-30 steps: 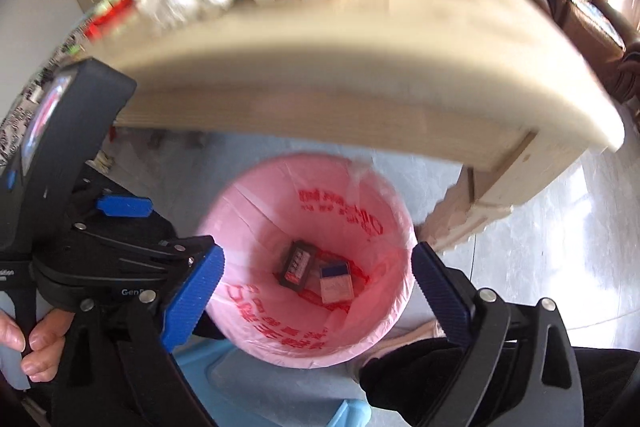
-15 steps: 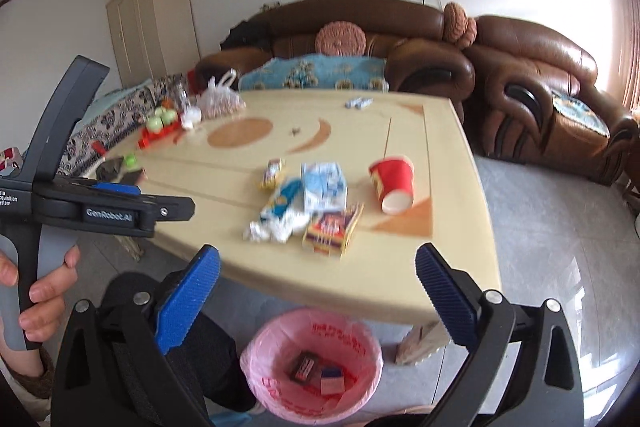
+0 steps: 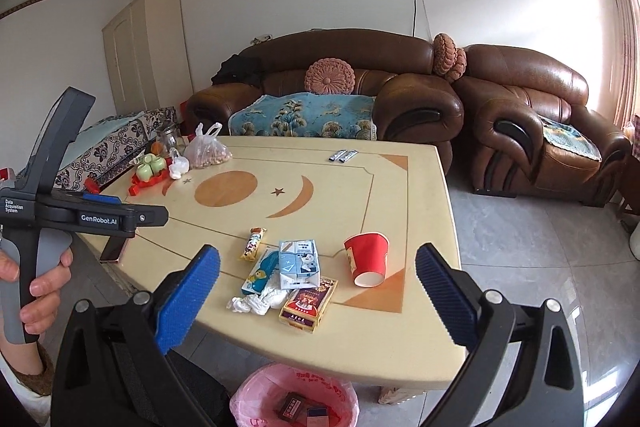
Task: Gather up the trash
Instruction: 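Move the left tool to the snack bar while the right tool approaches the red cup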
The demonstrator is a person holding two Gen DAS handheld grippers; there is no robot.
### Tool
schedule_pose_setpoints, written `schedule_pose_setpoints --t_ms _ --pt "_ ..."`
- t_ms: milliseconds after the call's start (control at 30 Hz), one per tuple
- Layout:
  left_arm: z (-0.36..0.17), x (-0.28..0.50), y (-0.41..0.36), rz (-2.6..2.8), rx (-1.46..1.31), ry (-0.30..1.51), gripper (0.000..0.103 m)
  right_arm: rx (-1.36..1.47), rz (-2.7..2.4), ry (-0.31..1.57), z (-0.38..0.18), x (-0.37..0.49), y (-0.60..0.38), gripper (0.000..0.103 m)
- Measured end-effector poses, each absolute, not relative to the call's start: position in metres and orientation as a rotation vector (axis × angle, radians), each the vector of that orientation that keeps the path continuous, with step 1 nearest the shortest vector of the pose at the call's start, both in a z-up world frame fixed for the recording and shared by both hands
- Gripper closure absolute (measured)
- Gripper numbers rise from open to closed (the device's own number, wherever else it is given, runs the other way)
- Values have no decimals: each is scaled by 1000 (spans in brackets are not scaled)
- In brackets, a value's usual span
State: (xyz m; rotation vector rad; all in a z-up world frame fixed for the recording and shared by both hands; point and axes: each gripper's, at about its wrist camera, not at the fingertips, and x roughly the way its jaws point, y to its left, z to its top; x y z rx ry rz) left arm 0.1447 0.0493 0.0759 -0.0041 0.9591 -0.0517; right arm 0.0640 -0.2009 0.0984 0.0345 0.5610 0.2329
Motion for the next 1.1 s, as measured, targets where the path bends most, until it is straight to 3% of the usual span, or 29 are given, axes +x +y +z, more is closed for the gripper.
schedule_pose_setpoints --t_ms 1100 --pt "-40 284 54 34 7 1220 6 -2 188 741 6 209 -215 7"
